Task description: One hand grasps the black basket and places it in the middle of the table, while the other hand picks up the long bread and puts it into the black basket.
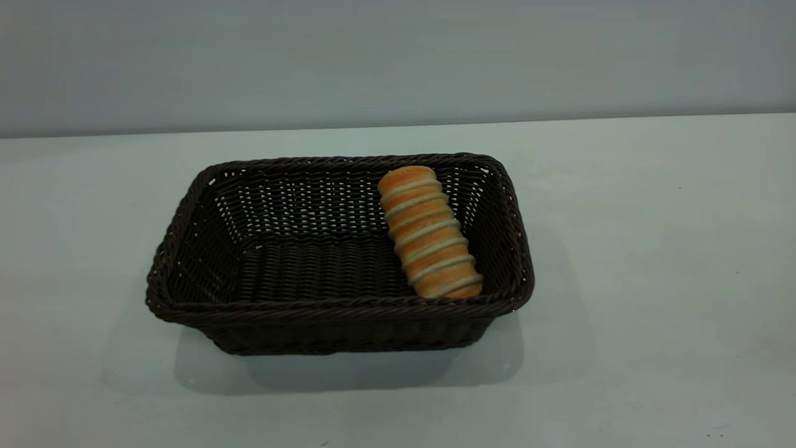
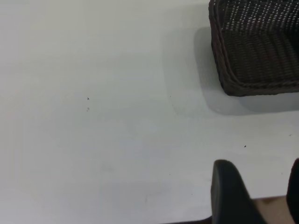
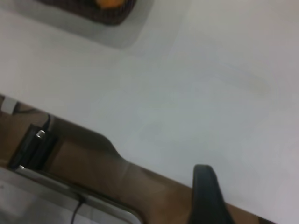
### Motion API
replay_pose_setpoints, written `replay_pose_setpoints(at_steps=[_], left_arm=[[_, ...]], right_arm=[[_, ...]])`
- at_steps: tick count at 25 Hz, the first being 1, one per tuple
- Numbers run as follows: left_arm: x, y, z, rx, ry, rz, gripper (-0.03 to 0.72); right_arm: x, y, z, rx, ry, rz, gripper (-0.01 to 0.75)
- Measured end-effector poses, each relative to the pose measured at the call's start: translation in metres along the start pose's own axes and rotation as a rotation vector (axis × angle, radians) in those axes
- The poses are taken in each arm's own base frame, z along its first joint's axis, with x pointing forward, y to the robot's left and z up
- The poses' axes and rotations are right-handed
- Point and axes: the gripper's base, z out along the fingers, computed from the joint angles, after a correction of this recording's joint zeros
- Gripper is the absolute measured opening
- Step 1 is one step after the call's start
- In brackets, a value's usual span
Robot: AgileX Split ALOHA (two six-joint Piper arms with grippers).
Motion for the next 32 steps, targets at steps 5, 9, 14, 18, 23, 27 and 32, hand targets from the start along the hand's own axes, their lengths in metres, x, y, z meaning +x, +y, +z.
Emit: replay_pose_setpoints(at_steps=[5, 9, 14, 18, 23, 27, 32], left_arm=[[0.025, -0.001, 0.005, 0.027, -0.015, -0.004, 0.366], [0.041, -0.001, 0.014, 0.040, -0.007, 0.008, 0.366], [0.053, -0.001, 0.028, 0.037, 0.028, 0.013, 0.366], [0.053, -0.001, 0.033, 0.038, 0.021, 0.015, 0.366], [0.055, -0.001, 0.035, 0.037, 0.034, 0.017, 0.366], [0.056, -0.003, 0.036, 0.056, 0.042, 0.038, 0.366], [0.056, -0.003, 0.036, 0.066, 0.041, 0.064, 0.366]], right_arm=[[0.041, 0.001, 0.002, 0.005, -0.074, -0.036, 0.460], [0.054, 0.001, 0.007, 0.009, -0.090, -0.041, 0.460], [0.056, 0.000, 0.020, 0.013, -0.106, -0.047, 0.460], [0.062, 0.000, 0.029, 0.013, -0.117, -0.041, 0.460], [0.065, -0.003, 0.027, 0.046, -0.143, -0.011, 0.460], [0.066, -0.009, 0.027, 0.109, -0.139, 0.016, 0.460], [0.066, -0.010, 0.028, 0.118, -0.137, 0.022, 0.460]])
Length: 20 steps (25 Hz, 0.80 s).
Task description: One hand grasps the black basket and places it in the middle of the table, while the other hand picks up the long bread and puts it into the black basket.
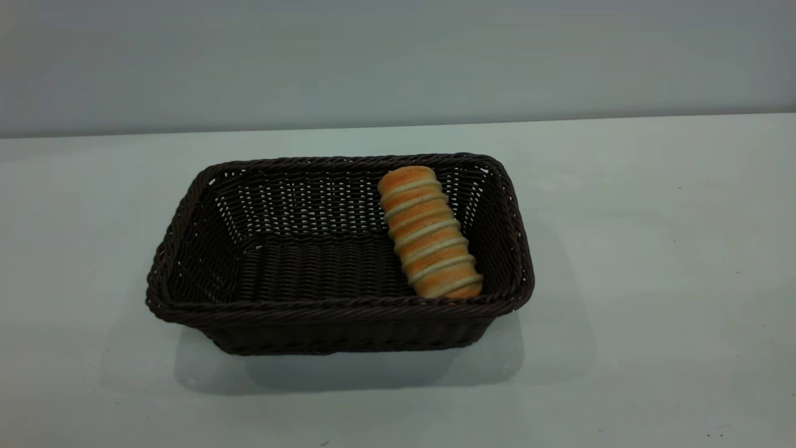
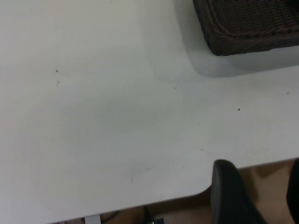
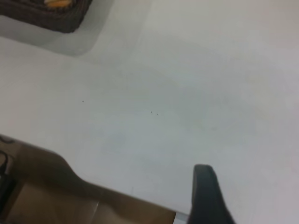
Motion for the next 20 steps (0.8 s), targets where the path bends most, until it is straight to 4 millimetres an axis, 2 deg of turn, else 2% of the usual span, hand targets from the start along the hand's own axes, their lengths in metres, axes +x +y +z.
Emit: replay_pose_setpoints(at_steps=[20], left_arm=[[0.0000, 0.0000, 0.0000, -0.007, 0.000, 0.007, 0.366]], right_arm=[[0.0021, -0.0006, -0.0024, 0.016, -0.021, 0.015, 0.458]])
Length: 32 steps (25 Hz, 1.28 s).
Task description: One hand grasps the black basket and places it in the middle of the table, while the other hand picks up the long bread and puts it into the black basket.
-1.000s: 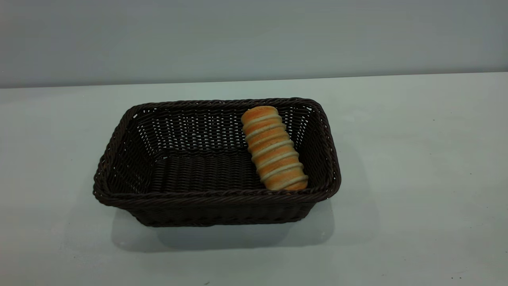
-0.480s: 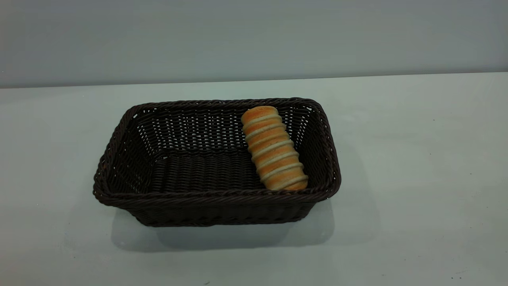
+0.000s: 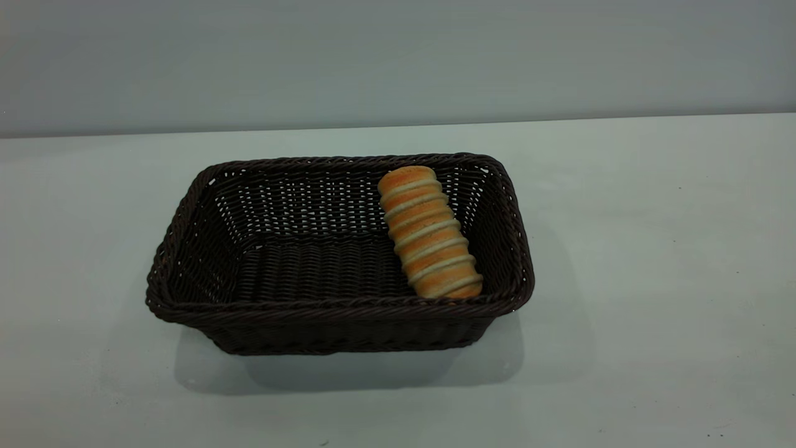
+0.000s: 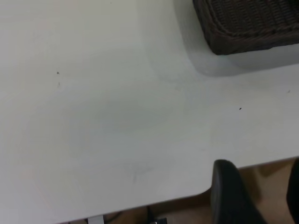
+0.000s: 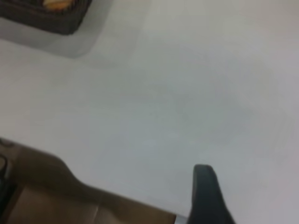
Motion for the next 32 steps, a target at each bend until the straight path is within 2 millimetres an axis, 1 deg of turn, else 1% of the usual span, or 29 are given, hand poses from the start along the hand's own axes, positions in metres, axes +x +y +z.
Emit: replay_pose_setpoints(at_steps=[6, 10, 15, 32], left_arm=[[0.000, 0.000, 0.000, -0.085, -0.002, -0.084, 0.366], [0.004, -0.001, -0.004, -0.105, -0.046, -0.099, 0.366], [0.011, -0.002, -0.009, -0.107, -0.108, -0.094, 0.366], [0.012, -0.003, -0.010, -0.107, -0.108, -0.094, 0.366]], right_arm=[[0.004, -0.003, -0.005, 0.173, -0.026, 0.147, 0.458], [0.007, -0.003, -0.009, 0.243, -0.050, 0.202, 0.458], [0.007, -0.003, -0.009, 0.250, -0.050, 0.208, 0.458], [0.007, -0.003, -0.009, 0.250, -0.051, 0.209, 0.458]])
